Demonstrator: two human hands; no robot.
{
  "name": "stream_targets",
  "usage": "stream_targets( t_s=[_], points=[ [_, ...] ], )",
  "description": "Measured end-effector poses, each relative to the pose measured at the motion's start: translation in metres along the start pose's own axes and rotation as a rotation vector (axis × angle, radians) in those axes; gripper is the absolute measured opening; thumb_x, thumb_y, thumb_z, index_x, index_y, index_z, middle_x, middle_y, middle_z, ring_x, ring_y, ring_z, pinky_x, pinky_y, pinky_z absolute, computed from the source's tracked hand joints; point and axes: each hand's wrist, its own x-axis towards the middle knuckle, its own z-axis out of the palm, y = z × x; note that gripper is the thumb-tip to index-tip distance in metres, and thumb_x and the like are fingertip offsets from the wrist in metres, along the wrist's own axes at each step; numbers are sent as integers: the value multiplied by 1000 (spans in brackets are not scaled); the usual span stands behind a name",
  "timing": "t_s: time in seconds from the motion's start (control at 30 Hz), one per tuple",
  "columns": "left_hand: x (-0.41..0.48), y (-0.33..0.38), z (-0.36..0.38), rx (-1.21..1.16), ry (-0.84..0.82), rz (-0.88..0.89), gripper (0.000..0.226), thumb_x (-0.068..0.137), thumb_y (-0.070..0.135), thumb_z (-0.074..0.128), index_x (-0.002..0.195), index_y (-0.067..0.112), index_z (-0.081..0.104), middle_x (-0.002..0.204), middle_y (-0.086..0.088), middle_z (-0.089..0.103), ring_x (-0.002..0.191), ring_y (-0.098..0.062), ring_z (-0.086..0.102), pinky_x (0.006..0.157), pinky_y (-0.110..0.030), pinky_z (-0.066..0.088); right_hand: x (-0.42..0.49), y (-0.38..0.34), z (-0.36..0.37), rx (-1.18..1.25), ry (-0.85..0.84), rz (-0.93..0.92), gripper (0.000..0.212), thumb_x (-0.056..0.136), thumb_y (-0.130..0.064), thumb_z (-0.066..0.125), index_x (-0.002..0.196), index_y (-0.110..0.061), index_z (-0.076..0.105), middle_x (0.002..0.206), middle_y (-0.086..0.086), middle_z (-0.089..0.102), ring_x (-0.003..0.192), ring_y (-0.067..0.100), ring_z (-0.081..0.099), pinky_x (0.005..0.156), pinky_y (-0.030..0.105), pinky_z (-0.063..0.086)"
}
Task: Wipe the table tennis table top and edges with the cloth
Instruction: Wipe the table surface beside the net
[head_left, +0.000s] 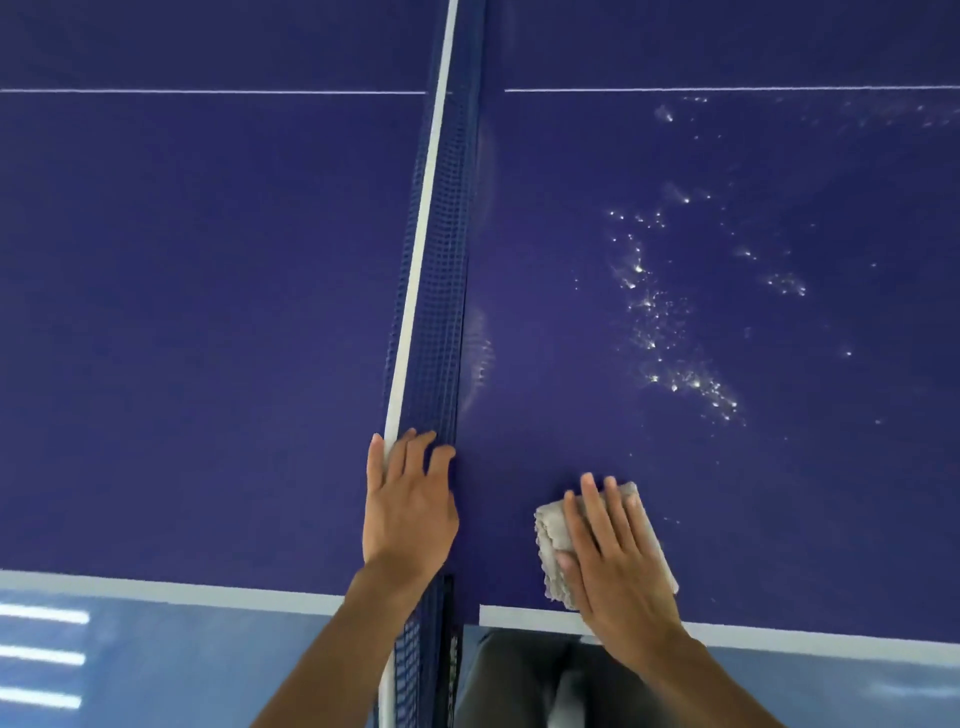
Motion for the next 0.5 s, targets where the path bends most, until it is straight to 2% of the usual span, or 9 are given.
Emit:
stream_targets(
  t_s=[0.07,0.13,0.23,0.33,0.4,0.5],
  points=[
    [-1,-11,6,-76,77,-37,42,88,17,70,129,24,65,140,0,58,140,-23,48,125,-62,15,-9,-8,5,-15,3,-161,60,108,-40,35,155,-3,39,163,20,38,144,45,46,126,56,18],
    [3,-19,11,-122,159,-88,33,88,14,70,119,26,67,129,5,61,127,-19,56,123,-64,19,-5,-10,4,-30,-14,-280,61,108,-41,35,157,-6,35,164,16,38,146,42,45,129,54,10],
    [12,-24,17,-179,242,-150,19,93,16,64,109,26,64,120,9,60,114,-16,58,123,-63,22,29,-13,-4,-25,-45,-468,61,111,-43,32,161,-9,32,171,14,24,153,39,33,126,55,15],
    [16,-22,24,-201,279,-189,13,99,18,57,108,27,59,119,9,56,114,-16,56,122,-60,27,92,-15,-13,-17,-52,-607,60,113,-42,27,164,-10,28,173,12,15,157,36,25,126,54,15],
    [18,-19,28,-203,297,-206,11,100,20,54,109,27,56,119,8,54,114,-16,55,122,-58,28,151,-11,-19,-1,14,-491,60,113,-39,20,163,-7,27,172,13,13,159,36,18,129,53,11],
    [19,-14,36,-193,319,-219,9,104,27,50,112,26,53,121,5,54,116,-19,55,123,-55,28,232,-2,-32,68,48,-118,59,113,-32,25,161,3,25,171,26,6,159,42,11,130,53,11]
  ],
)
